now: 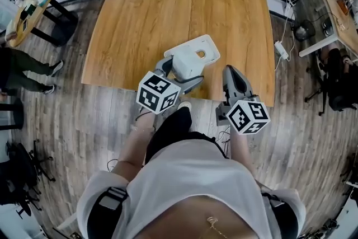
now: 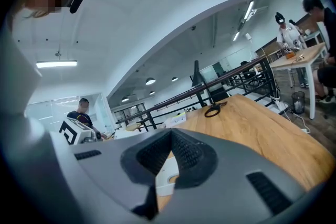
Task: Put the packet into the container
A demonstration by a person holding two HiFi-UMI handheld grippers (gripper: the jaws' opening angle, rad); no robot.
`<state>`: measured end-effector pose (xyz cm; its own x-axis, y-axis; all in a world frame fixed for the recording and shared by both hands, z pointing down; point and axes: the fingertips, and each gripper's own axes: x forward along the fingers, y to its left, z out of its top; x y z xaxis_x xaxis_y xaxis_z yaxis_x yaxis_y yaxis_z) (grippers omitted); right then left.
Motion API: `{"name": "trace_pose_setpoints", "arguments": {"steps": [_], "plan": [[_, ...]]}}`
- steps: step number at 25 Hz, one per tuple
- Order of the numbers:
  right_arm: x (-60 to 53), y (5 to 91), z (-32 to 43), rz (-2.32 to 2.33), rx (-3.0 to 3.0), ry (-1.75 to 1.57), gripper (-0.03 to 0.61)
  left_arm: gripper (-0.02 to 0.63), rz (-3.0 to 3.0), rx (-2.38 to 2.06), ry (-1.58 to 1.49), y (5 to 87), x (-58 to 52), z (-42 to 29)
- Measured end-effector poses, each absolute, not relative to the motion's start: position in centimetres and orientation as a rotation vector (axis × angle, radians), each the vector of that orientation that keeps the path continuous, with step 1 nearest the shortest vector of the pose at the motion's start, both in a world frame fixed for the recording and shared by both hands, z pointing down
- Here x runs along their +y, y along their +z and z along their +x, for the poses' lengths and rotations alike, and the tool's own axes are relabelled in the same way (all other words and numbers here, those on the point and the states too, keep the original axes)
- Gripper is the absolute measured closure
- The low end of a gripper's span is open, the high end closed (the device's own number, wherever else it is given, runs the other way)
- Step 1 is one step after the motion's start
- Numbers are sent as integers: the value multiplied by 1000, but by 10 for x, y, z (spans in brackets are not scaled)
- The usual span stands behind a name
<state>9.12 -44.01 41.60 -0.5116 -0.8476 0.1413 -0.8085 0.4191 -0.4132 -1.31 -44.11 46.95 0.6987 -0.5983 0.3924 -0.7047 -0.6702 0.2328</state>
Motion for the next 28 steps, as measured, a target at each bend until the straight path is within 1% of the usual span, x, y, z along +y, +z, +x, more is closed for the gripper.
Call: {"name": "trace_pose_setpoints", "arguments": {"steps": [9,16,24,28], "plan": [[-489,424,86,-1506,2566,-707,568,160,2508,-998,813,519,-491,-15],[-511,434,92,-1542,2524,-755,568,160,2496,-902,1202,565,-502,-8],[-525,447,95,-1579,2517,-799,568,160,2463,-783,1293,584,-511,4],[-531,451,94,-1589,2514,-812,568,160,2420,-731,1386,600,-511,0]]}}
